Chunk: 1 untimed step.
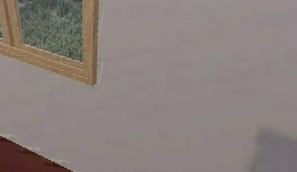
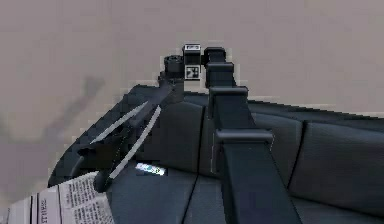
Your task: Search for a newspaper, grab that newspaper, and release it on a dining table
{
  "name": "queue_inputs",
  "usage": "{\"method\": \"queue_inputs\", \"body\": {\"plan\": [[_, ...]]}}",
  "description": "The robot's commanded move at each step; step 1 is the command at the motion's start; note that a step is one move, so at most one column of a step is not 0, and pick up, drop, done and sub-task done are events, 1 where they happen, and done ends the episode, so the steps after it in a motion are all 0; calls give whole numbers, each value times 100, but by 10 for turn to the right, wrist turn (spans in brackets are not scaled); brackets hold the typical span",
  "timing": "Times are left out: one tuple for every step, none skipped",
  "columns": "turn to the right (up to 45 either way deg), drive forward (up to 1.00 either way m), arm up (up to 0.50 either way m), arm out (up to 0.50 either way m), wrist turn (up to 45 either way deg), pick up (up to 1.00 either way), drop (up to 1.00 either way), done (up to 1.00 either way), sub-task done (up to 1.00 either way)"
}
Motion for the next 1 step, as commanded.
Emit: {"method": "queue_inputs", "body": {"plan": [[0, 0, 0, -30, 0, 0, 0, 0, 0]]}}
